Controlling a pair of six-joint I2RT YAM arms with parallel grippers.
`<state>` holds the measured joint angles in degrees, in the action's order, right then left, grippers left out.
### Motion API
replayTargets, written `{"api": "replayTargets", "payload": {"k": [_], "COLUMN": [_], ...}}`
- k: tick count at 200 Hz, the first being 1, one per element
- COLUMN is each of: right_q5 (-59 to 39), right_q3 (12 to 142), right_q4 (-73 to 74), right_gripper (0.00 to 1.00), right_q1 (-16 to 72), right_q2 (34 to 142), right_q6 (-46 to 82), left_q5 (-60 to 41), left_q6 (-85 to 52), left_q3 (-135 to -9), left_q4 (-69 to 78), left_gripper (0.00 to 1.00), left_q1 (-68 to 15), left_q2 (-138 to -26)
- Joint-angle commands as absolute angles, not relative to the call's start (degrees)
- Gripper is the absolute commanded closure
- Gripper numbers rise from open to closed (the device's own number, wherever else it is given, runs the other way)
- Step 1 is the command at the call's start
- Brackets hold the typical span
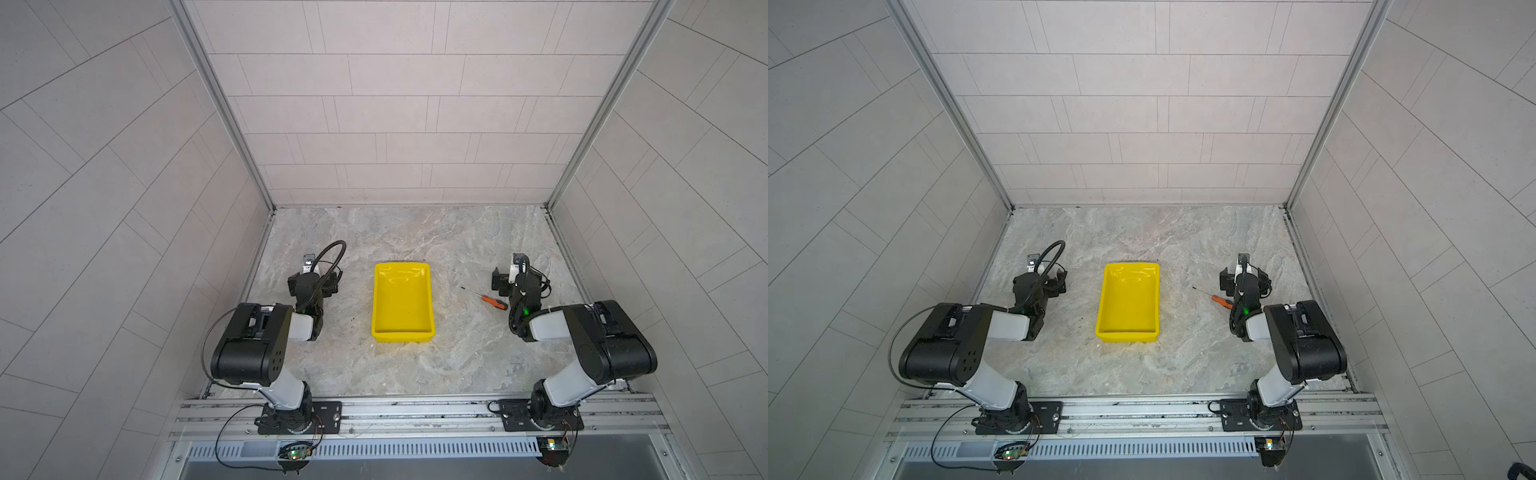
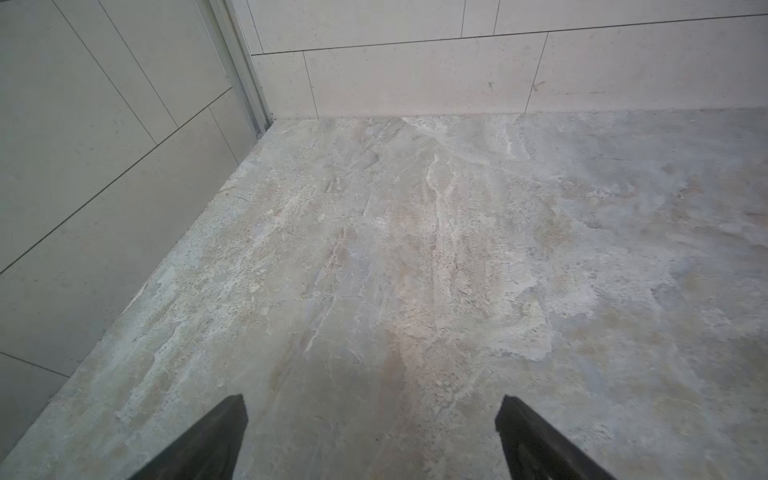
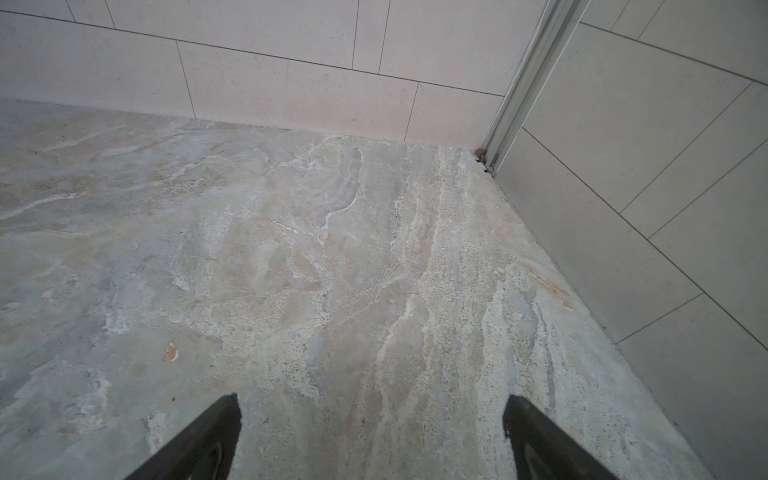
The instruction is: Put the screwdriver in the bin
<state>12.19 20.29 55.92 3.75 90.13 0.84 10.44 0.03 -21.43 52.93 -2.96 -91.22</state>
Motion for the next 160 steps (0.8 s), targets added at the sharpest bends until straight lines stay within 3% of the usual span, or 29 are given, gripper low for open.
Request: {"api": "replayTargets", "payload": {"k": [1,160], "right_q5": [12.13,12.17], "right_q3": [20.43,20.39], "right_q4": [56.56,56.69], "right_gripper": [0.01,0.01], "right_q1": [3.78,3.78], "right_q2": [90.44,90.43], "right_q6": [0.12,0.06], "left_q5": [7.33,6.27], "left_q6": [-0.35,-0.61], "left_q3": [-22.94,-22.94], "left_q4": [52.30,52.16], "left_gripper": [0.00,0.00], "left_q1": [-1.65,-1.06], "left_q2": [-90.81,-90.79]}}
